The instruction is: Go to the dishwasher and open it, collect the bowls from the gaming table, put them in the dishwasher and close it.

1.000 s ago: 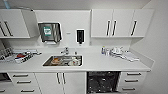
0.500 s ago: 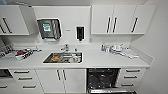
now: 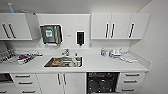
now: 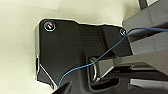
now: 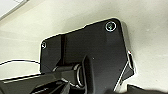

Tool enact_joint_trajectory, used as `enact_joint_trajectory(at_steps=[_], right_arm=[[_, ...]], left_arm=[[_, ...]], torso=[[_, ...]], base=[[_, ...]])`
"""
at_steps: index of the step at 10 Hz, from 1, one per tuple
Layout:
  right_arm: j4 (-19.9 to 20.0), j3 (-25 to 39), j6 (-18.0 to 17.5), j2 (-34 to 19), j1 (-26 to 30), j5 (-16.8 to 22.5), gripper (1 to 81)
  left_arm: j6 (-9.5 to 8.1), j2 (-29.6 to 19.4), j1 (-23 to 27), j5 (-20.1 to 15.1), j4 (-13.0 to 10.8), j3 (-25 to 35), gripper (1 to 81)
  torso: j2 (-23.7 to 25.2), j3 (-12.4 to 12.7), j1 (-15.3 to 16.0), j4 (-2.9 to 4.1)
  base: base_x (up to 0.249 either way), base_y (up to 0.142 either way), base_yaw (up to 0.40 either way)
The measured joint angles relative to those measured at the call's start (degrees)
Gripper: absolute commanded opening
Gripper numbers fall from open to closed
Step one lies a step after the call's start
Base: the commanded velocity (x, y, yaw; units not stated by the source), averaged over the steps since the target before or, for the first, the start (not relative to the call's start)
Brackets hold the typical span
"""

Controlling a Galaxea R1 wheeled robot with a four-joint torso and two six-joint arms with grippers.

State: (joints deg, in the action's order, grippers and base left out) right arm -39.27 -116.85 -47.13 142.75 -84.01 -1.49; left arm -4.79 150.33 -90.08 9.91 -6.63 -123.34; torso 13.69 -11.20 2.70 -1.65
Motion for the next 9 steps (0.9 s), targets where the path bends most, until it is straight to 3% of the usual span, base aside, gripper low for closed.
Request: enact_joint_trajectory(at_steps=[5, 9], right_arm=[[-0.2, -2.4, 0.0, 1.5, -0.7, 0.0, 81.1], [-0.2, -4.8, 0.0, 3.4, -0.7, 0.0, 81.1]], left_arm=[[-0.22, 6.9, -0.2, -0.5, 0.9, -10.6, 81.1], [-0.2, 7.9, -0.5, -0.6, 1.5, -11.8, 81.1]], torso=[[-0.2, 0.6, -0.3, 0.0], [-6.8, 0.7, -1.9, 0.0]], base=[[0.0, 0.0, 0.0], [0.0, 0.0, 0.0]])
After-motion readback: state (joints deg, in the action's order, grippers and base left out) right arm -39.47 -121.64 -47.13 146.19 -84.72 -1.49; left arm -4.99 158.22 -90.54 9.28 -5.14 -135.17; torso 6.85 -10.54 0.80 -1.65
